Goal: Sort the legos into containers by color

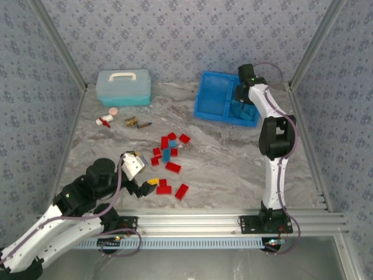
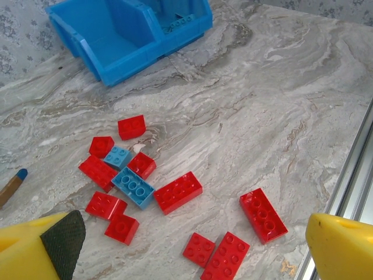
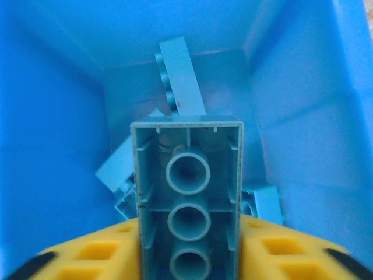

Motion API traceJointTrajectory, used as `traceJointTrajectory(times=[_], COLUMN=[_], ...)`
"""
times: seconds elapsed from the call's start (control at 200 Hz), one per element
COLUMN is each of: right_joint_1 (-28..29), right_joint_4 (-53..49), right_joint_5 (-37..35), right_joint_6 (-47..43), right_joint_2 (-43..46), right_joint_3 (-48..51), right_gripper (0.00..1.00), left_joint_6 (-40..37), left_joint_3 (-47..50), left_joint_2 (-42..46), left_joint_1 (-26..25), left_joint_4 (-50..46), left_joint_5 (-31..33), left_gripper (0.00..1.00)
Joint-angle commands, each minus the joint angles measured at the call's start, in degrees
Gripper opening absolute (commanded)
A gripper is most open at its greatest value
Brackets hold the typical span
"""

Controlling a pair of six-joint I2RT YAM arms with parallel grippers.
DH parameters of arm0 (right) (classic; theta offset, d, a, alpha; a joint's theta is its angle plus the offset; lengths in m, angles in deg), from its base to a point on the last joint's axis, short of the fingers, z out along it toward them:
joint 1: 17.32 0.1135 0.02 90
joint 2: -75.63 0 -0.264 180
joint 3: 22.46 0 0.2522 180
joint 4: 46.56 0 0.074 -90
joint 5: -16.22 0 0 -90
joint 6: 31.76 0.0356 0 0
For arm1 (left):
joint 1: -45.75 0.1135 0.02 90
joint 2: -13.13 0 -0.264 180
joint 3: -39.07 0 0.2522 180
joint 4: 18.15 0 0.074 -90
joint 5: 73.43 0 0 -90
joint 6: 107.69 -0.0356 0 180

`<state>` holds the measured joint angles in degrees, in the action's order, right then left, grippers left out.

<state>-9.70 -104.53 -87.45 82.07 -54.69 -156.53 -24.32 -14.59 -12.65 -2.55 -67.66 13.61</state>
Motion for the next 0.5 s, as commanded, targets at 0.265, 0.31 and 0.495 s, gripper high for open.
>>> traceJointTrajectory(times=[0.265,0.31,0.495], right_joint_1=[3.11,4.51,13.27], right_joint_4=[-8.05,-7.01,-0.45], right_joint_5=[1.13,1.8,2.32], right_joint_6=[-0.06,0.2,2.0], right_joint_2=[5.09,7.69,18.73], right_joint_3=[-4.97,-1.53,14.43], right_gripper=[0.64,0.64,0.63], left_joint_6=[-0.89,-0.87,-0.99], left_joint_3=[0.44,0.5,0.35], left_joint_2=[1.35,1.22,0.89], left_joint_1=[1.41,1.71,2.06], left_joint_4=[1.86,1.82,1.32], left_joint_5=[-0.44,-0.8,-1.0], left_gripper=[0.99,0.99,0.99])
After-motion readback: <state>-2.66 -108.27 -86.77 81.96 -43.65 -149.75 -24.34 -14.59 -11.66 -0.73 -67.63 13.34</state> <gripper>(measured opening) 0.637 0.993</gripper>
